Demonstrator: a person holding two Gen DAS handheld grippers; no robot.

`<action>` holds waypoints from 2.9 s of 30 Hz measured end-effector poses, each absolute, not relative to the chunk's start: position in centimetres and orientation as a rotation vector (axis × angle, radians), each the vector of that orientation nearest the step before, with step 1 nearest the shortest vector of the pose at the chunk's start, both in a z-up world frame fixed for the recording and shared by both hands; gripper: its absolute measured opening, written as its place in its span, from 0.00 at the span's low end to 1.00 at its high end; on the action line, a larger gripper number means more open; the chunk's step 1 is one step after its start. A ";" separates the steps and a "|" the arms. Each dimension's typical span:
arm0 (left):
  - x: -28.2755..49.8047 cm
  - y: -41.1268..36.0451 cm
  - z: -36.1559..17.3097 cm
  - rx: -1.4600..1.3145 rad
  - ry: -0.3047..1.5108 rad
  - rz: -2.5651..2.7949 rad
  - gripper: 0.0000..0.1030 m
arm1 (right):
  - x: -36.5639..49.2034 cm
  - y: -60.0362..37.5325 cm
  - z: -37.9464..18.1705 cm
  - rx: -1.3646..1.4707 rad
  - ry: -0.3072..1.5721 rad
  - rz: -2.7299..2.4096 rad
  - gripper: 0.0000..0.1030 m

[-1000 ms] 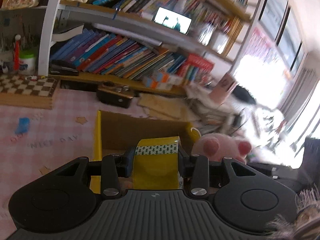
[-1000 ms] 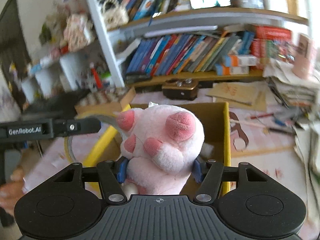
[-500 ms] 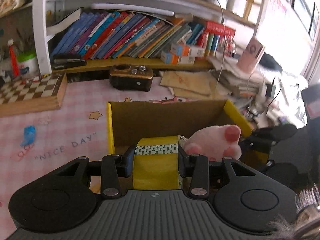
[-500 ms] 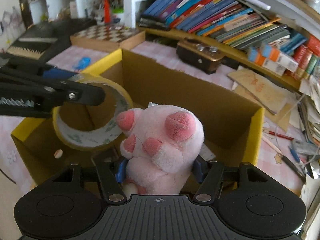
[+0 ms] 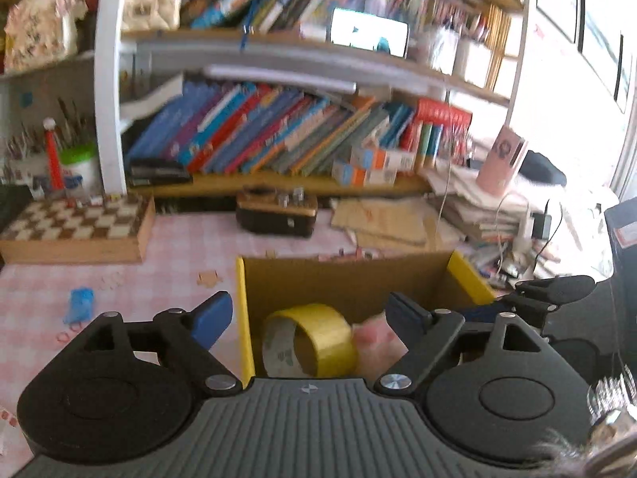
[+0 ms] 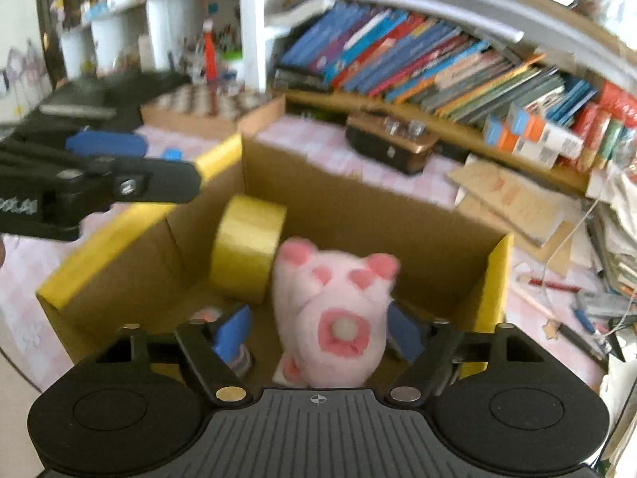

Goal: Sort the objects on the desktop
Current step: 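Open both tools to drop the tape and pig into the box, then withdraw both open tools from the box toward the white box and blue object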

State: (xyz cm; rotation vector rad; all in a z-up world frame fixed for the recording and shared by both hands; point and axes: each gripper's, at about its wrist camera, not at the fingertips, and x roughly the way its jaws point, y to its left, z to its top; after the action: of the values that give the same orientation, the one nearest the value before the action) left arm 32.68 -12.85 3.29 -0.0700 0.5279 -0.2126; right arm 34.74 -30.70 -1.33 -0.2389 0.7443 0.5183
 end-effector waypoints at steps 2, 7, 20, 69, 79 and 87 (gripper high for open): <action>31.8 -12.4 4.1 -0.077 0.498 -0.206 0.85 | 34.3 -31.0 -0.4 -0.220 0.702 0.492 0.84; 28.0 -10.8 5.7 -0.111 0.416 -0.208 0.93 | 32.7 -32.3 1.7 -0.151 0.606 0.415 0.89; 19.9 -7.6 5.6 -0.092 0.368 -0.138 1.00 | 25.9 -34.5 3.5 -0.054 0.504 0.280 0.91; 4.0 4.9 -0.5 -0.172 0.556 -0.110 1.00 | 6.5 -18.2 -2.9 -0.077 0.727 0.242 0.98; 2.9 6.3 -0.3 -0.099 0.538 -0.112 1.00 | 6.1 -14.7 -3.0 -0.108 0.706 0.276 0.98; 2.4 9.2 -0.2 -0.121 0.539 -0.072 1.00 | 6.2 -12.2 -2.8 -0.097 0.692 0.339 0.99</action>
State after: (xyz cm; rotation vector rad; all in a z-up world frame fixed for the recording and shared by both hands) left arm 2.42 9.22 -0.19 -0.1212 0.5394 -0.0722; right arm 6.23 -12.20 -2.76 -0.0970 0.6915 0.3394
